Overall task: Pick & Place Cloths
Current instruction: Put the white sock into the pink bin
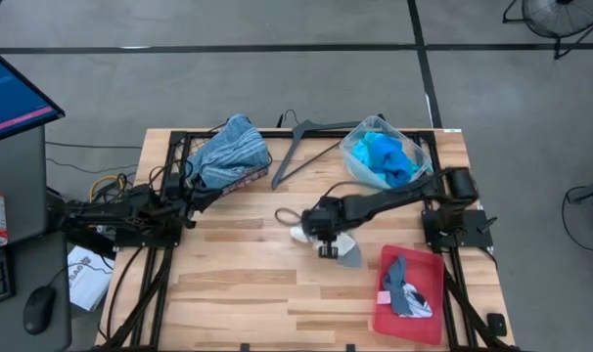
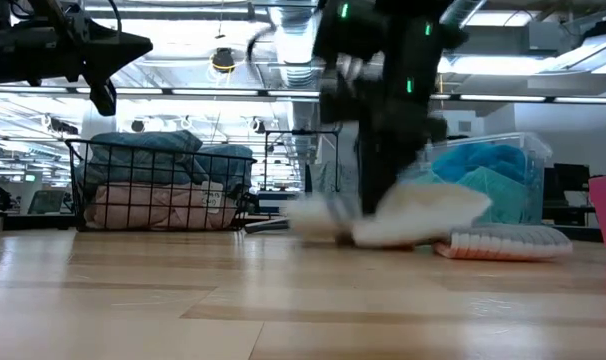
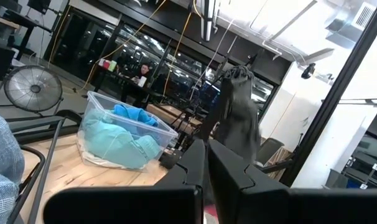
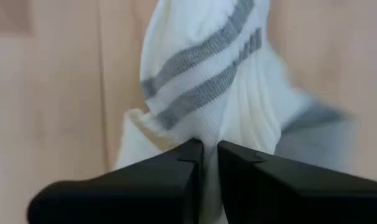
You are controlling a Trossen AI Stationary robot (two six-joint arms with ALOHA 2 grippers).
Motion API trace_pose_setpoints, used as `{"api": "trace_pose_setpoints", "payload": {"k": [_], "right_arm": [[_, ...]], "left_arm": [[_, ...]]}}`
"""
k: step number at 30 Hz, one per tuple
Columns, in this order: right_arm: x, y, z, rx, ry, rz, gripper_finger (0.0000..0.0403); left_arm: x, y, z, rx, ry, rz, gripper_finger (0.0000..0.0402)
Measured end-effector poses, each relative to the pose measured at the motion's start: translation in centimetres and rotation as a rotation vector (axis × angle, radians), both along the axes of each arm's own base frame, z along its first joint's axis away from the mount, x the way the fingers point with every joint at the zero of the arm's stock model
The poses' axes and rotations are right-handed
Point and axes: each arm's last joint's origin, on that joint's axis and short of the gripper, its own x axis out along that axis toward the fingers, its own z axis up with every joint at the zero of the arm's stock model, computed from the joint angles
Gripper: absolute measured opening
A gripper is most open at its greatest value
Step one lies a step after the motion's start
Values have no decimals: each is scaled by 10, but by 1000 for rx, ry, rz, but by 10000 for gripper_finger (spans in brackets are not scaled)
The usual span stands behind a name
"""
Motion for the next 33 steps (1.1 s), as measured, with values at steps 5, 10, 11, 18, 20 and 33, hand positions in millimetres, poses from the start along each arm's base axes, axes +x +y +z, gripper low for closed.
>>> {"api": "trace_pose_setpoints", "payload": {"k": [5, 10, 11, 18, 20, 33], "right_arm": [[-18, -11, 61, 36, -155, -38, 9], [-55, -7, 123, 153, -320, -70, 13], [-63, -4, 133, 177, -340, -75, 12], [-136, 32, 185, 384, -399, -157, 7], [-155, 47, 189, 442, -368, -205, 7], [-219, 160, 134, 314, 33, -439, 9]], "left_arm": [[0, 0, 0, 0, 0, 0, 2], [0, 0, 0, 0, 0, 0, 2], [0, 0, 0, 0, 0, 0, 2], [0, 0, 0, 0, 0, 0, 2], [0, 0, 0, 0, 0, 0, 2], [0, 0, 0, 0, 0, 0, 2]]}}
